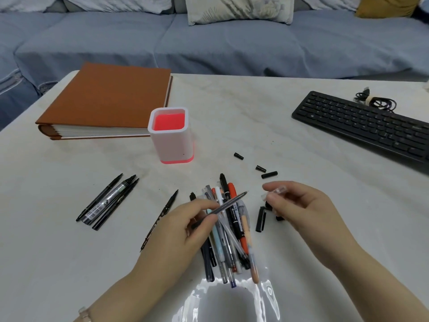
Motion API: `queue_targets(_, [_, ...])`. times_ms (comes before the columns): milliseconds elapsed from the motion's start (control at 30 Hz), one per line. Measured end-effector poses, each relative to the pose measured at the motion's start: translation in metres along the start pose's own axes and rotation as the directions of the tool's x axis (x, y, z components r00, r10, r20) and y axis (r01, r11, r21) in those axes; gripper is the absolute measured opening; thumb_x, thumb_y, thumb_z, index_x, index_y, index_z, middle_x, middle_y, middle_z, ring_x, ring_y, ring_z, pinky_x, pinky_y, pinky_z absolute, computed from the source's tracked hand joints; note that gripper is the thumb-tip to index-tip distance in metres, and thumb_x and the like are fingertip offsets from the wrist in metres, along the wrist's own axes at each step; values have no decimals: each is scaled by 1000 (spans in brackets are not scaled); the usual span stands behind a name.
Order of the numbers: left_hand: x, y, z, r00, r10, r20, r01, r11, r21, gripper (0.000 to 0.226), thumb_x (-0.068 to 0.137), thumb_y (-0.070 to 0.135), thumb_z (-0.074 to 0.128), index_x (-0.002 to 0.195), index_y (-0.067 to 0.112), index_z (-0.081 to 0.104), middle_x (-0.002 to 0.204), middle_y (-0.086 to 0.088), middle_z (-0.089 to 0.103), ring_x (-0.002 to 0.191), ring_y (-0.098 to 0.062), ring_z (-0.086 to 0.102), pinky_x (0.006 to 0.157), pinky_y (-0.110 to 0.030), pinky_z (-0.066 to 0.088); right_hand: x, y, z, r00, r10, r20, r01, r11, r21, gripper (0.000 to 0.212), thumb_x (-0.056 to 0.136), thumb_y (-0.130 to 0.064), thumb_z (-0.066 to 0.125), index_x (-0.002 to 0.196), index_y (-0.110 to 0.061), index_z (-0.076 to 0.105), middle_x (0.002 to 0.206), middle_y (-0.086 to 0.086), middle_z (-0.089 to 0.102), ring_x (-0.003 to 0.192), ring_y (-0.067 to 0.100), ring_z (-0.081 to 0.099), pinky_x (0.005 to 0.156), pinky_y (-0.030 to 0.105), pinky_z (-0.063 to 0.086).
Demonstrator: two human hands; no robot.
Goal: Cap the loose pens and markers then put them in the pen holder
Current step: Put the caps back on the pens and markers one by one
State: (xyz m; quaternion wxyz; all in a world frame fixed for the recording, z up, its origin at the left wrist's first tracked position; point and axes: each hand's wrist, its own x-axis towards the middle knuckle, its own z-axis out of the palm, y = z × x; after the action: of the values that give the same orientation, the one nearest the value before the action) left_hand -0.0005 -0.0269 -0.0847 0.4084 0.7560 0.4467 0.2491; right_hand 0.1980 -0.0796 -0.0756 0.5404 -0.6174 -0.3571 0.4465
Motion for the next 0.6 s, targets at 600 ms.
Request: queue_targets(600, [-13, 7, -5, 1000, 17, 3, -17, 999, -34, 22, 83, 21, 60, 86, 43, 64, 89, 18, 61, 76, -2, 55, 61, -6, 39, -13, -7, 24, 994, 110, -15, -97, 924, 369, 31, 62, -14, 61, 92, -9, 63, 79, 4, 76, 74, 10, 71, 65, 15, 55])
